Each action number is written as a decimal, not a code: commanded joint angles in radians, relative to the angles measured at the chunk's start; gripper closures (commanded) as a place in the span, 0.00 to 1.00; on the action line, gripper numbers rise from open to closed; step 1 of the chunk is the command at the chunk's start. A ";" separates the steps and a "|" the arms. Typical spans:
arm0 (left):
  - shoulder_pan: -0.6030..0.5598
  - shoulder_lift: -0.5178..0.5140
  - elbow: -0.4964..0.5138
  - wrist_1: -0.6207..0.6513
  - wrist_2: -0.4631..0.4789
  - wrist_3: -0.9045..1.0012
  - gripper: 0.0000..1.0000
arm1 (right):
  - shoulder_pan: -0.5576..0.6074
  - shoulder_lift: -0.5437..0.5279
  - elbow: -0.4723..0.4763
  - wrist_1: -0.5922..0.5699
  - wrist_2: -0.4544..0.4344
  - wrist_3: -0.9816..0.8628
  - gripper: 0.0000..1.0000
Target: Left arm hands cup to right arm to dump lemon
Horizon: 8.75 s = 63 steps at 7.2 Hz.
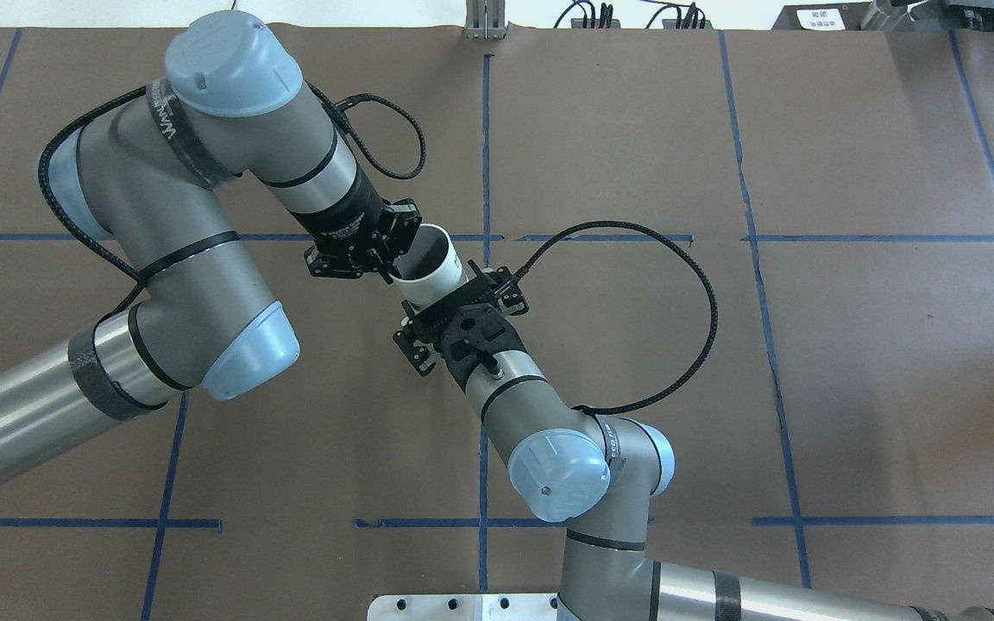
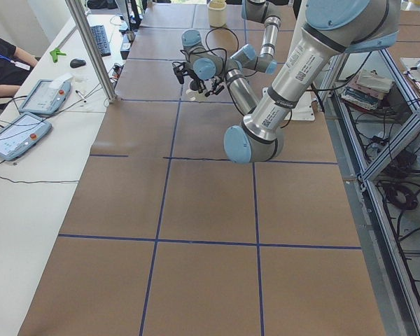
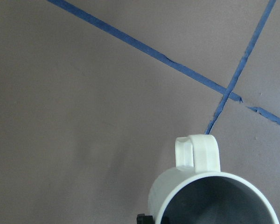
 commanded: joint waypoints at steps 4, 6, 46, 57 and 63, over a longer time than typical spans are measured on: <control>-0.215 0.076 0.084 -0.037 -0.028 0.238 1.00 | -0.005 -0.005 0.003 0.007 0.003 -0.003 0.00; -0.319 0.166 0.059 0.018 -0.099 0.504 1.00 | 0.021 0.005 0.020 -0.098 0.010 0.009 0.00; -0.815 0.848 -0.113 0.115 -0.145 1.716 0.00 | 1.315 -0.809 0.449 -1.107 1.434 -0.649 0.00; -0.816 0.886 -0.140 0.120 -0.139 1.713 0.00 | 1.313 -0.818 0.433 -1.064 1.436 -0.650 0.00; -0.816 0.886 -0.151 0.120 -0.139 1.713 0.00 | 1.313 -0.818 0.433 -1.064 1.437 -0.650 0.00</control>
